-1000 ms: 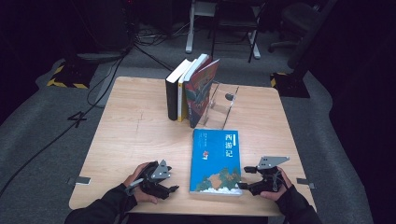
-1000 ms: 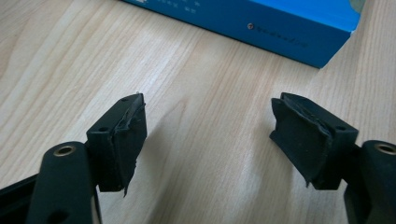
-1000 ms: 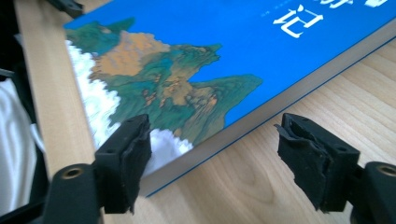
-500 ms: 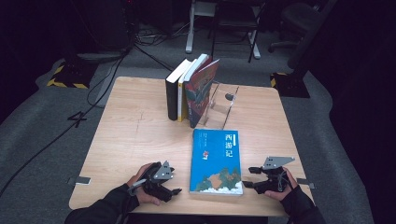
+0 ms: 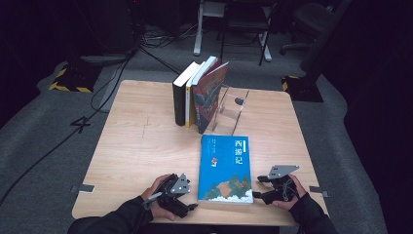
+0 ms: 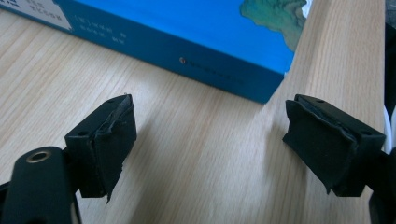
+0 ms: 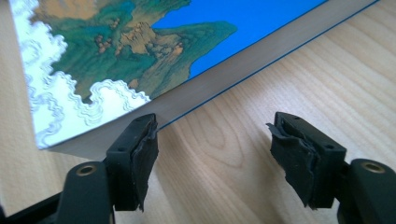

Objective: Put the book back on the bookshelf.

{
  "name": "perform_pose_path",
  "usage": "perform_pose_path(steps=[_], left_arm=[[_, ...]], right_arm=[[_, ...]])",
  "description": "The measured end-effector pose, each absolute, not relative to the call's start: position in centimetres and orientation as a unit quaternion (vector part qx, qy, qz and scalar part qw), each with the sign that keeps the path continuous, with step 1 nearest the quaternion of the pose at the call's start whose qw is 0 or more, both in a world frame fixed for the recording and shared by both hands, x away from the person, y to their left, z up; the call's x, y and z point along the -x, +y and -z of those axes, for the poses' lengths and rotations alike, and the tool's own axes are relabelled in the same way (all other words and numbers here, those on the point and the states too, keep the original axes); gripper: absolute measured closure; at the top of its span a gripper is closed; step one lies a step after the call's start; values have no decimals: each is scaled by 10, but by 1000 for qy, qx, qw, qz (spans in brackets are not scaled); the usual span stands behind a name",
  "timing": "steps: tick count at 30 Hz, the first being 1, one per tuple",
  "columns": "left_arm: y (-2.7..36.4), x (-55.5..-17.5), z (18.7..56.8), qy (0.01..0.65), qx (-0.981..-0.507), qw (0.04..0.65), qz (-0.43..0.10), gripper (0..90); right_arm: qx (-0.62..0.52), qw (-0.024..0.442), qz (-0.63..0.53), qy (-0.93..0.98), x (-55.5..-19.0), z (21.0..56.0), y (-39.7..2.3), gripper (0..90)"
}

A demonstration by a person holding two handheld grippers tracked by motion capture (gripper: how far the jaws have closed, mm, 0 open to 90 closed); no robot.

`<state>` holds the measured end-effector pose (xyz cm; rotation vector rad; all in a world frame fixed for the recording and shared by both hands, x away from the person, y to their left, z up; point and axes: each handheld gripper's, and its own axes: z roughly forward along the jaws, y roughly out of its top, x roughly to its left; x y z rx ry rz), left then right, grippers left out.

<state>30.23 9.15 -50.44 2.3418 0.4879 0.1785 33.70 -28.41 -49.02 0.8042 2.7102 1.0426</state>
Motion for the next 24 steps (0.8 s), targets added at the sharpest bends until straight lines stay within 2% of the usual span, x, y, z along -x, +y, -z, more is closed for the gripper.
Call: perform_pose_path(steps=[5,11,18,24], left_arm=[[85,-305,505,207,-905,362,-77,146],[97,-310,504,208,-906,362,-75,154],[121,-322,502,243,-902,346,-90,155],[144,-343,501,268,-895,345,-91,151]], right_arm=[[-263,62,-354,895,-336,492,-286,353],[-254,54,-363,895,-334,491,-283,373],[-240,44,-371,896,-328,494,-261,353],[-232,63,-371,897,-318,493,-230,323]])
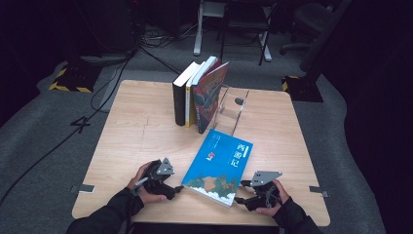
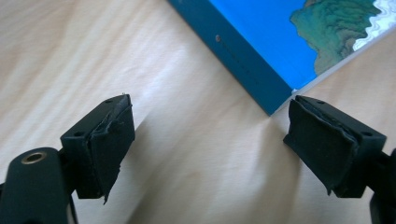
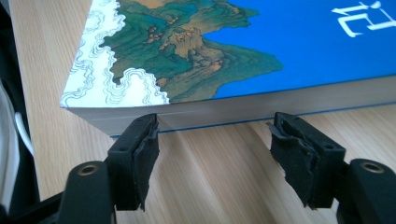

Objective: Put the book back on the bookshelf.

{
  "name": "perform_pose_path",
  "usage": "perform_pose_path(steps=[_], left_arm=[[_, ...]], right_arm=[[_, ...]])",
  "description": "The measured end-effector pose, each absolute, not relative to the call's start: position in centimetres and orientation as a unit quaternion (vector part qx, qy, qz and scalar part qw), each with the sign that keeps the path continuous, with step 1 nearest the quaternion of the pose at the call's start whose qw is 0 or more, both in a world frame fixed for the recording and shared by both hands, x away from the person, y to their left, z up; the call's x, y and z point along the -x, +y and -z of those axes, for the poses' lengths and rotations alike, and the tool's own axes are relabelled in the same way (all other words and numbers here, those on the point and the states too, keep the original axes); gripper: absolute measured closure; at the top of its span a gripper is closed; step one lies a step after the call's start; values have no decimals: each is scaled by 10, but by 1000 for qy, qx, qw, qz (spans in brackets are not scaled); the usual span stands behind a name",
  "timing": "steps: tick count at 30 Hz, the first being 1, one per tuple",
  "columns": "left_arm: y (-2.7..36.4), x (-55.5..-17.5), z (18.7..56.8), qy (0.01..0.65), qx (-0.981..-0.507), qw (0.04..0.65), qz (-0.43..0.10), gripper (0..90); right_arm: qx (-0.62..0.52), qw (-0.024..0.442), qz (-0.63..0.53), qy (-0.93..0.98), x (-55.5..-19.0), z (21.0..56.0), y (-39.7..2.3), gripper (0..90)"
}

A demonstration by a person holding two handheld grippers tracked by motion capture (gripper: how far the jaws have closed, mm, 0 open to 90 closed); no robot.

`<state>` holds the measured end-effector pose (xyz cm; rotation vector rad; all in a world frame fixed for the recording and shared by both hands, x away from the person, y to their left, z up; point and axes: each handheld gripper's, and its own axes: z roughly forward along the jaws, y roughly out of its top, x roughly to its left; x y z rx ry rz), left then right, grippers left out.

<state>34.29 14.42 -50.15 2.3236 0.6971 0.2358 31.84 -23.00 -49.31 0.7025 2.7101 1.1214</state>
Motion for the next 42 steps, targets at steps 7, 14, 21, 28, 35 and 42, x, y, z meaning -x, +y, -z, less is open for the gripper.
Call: perform_pose_path(steps=[7,14,21,28,35,42], left_arm=[[152,-349,504,265,-892,354,-95,150],[150,-345,500,251,-899,346,-91,170],[140,-326,479,212,-891,389,-99,176],[112,-312,465,181,-883,422,-95,201],[69,-310,468,153,-896,408,-89,223],[48,-314,471,158,-895,407,-97,234]], right_arm=[[-245,87,-372,891,-314,490,-216,280],[-249,94,-382,885,-313,485,-216,274],[-258,103,-397,875,-314,476,-217,266],[-266,122,-412,863,-315,466,-215,248],[-270,139,-424,853,-318,455,-212,248],[-263,154,-432,849,-325,447,-207,240]])
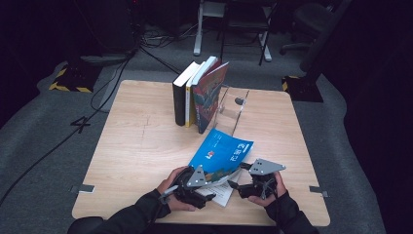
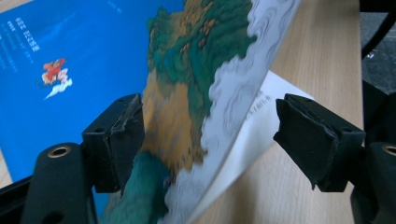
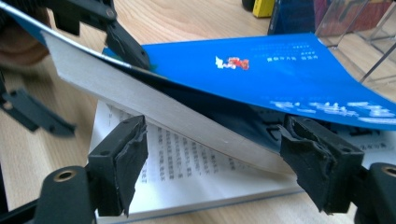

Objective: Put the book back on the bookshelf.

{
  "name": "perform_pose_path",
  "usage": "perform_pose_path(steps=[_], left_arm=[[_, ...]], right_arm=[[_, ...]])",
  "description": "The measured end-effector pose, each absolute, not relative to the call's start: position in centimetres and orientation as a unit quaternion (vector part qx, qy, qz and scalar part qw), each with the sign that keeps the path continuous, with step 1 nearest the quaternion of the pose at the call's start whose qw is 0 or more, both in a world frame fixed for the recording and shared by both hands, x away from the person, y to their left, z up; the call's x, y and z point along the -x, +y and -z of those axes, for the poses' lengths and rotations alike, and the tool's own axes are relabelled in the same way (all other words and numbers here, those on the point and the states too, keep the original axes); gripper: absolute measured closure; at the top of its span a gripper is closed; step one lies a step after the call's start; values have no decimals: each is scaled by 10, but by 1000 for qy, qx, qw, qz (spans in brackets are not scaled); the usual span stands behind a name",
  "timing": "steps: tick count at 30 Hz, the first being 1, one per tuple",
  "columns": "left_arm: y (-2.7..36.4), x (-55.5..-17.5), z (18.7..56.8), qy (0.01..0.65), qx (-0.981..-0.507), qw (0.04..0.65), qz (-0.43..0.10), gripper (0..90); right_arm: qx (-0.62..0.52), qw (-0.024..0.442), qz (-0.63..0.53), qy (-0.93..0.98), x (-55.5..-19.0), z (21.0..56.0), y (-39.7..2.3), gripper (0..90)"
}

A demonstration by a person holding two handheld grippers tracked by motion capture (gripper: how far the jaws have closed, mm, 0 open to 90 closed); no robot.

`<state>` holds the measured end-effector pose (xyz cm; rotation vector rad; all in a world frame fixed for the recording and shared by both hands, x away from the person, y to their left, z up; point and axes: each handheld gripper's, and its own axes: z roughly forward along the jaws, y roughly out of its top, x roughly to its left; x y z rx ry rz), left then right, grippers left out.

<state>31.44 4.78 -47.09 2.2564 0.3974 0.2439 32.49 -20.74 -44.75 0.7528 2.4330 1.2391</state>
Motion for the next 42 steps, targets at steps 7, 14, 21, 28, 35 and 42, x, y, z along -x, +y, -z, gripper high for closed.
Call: perform_pose_path(steps=[7,14,21,28,35,42], left_arm=[[39,-322,473,169,-892,400,-123,469],[44,-325,471,138,-894,408,-121,617],[56,-329,468,134,-889,425,-106,742],[69,-330,465,127,-888,434,-87,750],[90,-327,461,129,-884,443,-79,749],[103,-324,456,140,-879,448,-87,748]], right_arm=[[-250,157,-433,852,-329,445,-202,232],[-244,134,-440,853,-329,448,-209,272],[-241,147,-447,849,-329,444,-222,275],[-231,148,-460,845,-330,443,-223,267],[-213,138,-464,849,-333,443,-217,262],[-187,147,-431,870,-340,454,-198,244]])
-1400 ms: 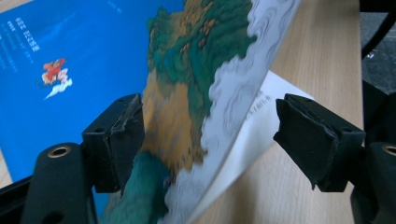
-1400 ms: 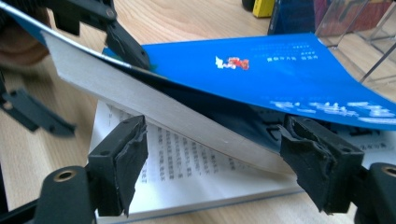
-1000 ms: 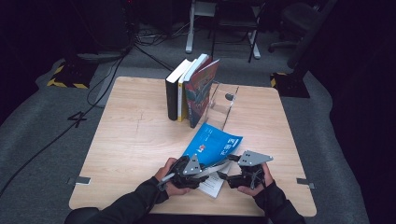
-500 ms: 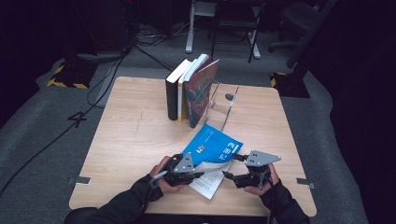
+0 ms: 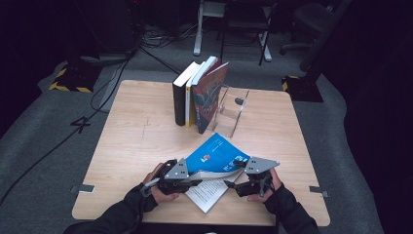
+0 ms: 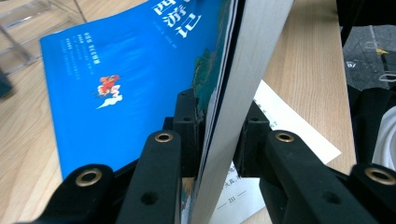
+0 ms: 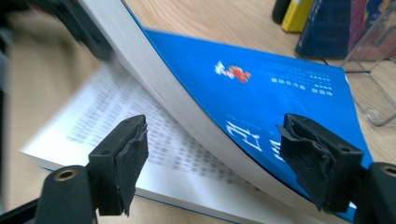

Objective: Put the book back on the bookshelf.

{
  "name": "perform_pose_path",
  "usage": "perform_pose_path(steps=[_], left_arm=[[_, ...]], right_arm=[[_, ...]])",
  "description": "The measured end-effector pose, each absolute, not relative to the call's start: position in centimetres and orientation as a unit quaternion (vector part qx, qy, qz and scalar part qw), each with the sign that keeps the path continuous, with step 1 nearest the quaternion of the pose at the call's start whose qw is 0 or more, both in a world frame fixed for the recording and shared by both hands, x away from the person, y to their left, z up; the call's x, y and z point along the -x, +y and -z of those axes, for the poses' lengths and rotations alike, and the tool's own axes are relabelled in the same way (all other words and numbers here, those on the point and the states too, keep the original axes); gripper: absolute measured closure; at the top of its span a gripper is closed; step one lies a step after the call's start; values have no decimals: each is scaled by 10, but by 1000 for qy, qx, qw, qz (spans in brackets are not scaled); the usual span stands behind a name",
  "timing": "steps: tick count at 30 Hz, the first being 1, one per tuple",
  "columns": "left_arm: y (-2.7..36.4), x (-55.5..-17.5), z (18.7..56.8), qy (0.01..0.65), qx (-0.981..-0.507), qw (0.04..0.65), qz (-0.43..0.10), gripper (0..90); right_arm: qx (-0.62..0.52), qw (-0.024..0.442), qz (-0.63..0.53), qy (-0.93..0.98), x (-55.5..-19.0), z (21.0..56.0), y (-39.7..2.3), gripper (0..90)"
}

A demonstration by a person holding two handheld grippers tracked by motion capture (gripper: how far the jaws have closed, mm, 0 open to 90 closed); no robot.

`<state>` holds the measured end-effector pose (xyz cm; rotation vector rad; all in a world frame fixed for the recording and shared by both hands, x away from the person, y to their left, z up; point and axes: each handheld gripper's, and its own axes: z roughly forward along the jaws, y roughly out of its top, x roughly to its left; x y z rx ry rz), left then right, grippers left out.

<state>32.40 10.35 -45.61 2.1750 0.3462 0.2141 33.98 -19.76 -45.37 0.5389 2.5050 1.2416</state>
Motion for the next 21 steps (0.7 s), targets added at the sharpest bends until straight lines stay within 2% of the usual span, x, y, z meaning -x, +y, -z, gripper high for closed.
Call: perform_pose_path(steps=[4,6,9,14,15,16,18,21], left_arm=[[112,-323,454,143,-877,451,-87,748],[119,-321,454,144,-877,450,-89,746],[126,-320,454,147,-874,454,-89,743],[134,-317,453,158,-871,456,-95,712],[134,-317,453,158,-871,456,-95,696],[135,-314,453,159,-872,452,-105,696],[135,-309,455,160,-876,439,-122,630],[140,-306,460,168,-880,424,-134,591]], right_arm=[[-189,155,-415,876,-350,462,-193,252],[-194,174,-398,880,-359,468,-194,283],[-199,161,-406,877,-369,472,-201,287],[-166,174,-424,873,-366,469,-204,458],[-166,174,-424,873,-366,469,-204,458],[-158,168,-426,875,-365,468,-205,496],[-141,161,-430,877,-360,468,-204,569],[-133,166,-422,881,-354,467,-202,594]])
